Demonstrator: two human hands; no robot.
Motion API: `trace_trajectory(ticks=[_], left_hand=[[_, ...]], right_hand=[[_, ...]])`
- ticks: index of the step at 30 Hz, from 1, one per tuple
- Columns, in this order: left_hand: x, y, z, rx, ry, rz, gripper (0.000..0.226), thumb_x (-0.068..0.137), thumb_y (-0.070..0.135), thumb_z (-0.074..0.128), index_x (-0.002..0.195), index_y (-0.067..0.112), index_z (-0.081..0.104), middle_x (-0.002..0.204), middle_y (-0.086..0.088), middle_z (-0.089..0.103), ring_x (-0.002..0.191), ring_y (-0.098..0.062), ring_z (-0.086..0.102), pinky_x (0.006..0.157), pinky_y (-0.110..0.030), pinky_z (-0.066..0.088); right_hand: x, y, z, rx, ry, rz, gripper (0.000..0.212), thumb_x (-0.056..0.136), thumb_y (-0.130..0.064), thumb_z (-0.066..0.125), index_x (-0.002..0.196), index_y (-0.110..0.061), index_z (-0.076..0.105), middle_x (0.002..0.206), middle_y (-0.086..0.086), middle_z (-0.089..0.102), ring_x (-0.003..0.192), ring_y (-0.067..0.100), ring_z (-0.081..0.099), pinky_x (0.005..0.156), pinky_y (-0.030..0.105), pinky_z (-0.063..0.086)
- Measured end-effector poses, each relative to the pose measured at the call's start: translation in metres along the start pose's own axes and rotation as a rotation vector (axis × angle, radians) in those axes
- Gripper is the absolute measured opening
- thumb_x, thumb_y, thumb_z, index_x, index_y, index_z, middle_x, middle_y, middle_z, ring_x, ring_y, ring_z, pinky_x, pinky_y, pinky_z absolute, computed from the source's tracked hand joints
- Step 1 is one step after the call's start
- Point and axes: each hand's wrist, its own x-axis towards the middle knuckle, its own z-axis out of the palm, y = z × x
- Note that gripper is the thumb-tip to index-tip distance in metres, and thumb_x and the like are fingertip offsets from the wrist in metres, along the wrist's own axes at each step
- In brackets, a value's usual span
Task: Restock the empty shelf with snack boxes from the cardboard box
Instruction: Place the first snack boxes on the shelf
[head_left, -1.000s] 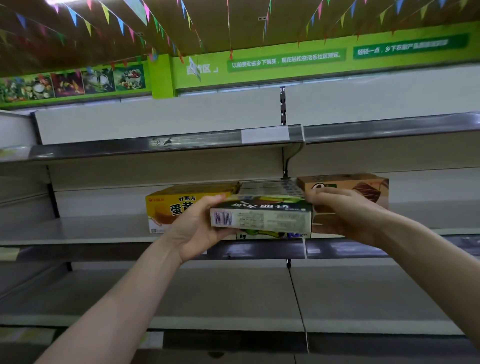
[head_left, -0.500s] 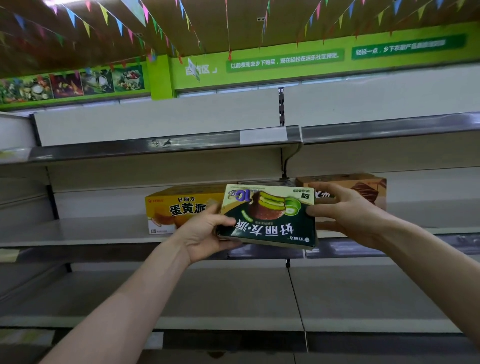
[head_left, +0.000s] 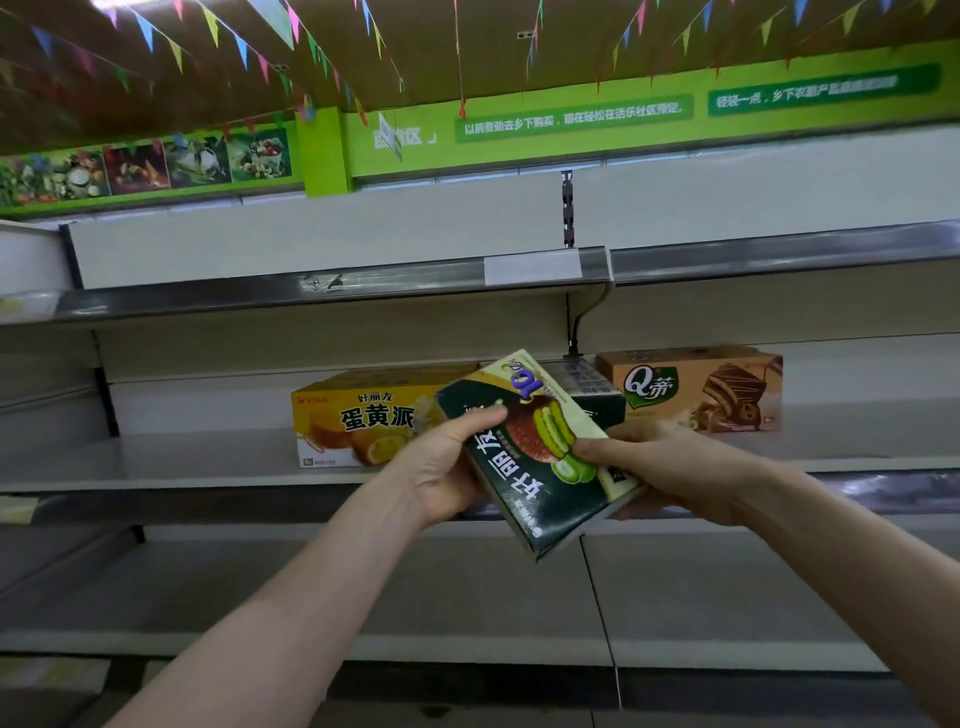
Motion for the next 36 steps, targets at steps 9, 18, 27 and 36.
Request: trace_trajectory(ticks=[9, 18, 27, 36], left_hand=[[0.016, 0.006, 0.014, 0.206, 0.129, 0.04, 0.035, 0.092, 0.039, 0.061, 0.109, 0.009, 0.061, 0.084, -0.009, 0.07, 0.072, -0.022, 0.067, 0.06, -0.032, 0.055], [0.04, 0.025, -0.004, 0.64, 0.401, 0.329, 0.024, 0.1, 0.017, 0.051, 0.12, 0.013, 0.062, 0.103, -0.003, 0.064, 0.091, -0.017, 0.063, 0.08, -0.034, 0.055], [0.033, 0.012, -0.009, 0.631, -0.05, 0.09, 0.07, 0.08, 0.028, 0.076, 0.141, 0.02, 0.043, 0.121, -0.011, 0.066, 0.108, -0.026, 0.064, 0.09, -0.042, 0.054], [0.038, 0.021, -0.015, 0.624, -0.055, 0.055, 0.035, 0.082, 0.023, 0.074, 0.114, 0.012, 0.064, 0.099, -0.01, 0.075, 0.088, -0.024, 0.069, 0.082, -0.04, 0.055]], right_hand=[[0.015, -0.006, 0.004, 0.179, 0.068, -0.04, 0.037, 0.085, -0.032, 0.069, 0.11, -0.006, 0.059, 0.09, 0.012, 0.075, 0.076, 0.024, 0.073, 0.061, 0.03, 0.058], [0.029, -0.003, -0.002, 0.189, 0.192, -0.141, 0.038, 0.086, -0.025, 0.069, 0.119, -0.013, 0.057, 0.092, 0.009, 0.075, 0.08, 0.024, 0.073, 0.064, 0.033, 0.056], [0.042, -0.002, 0.013, 0.491, 0.193, -0.104, 0.028, 0.091, -0.016, 0.062, 0.117, -0.005, 0.059, 0.095, 0.016, 0.074, 0.081, 0.028, 0.072, 0.065, 0.037, 0.056], [0.035, 0.003, -0.003, 0.5, 0.287, -0.085, 0.043, 0.084, -0.017, 0.07, 0.12, -0.002, 0.053, 0.099, 0.019, 0.073, 0.095, 0.033, 0.07, 0.087, 0.047, 0.054]])
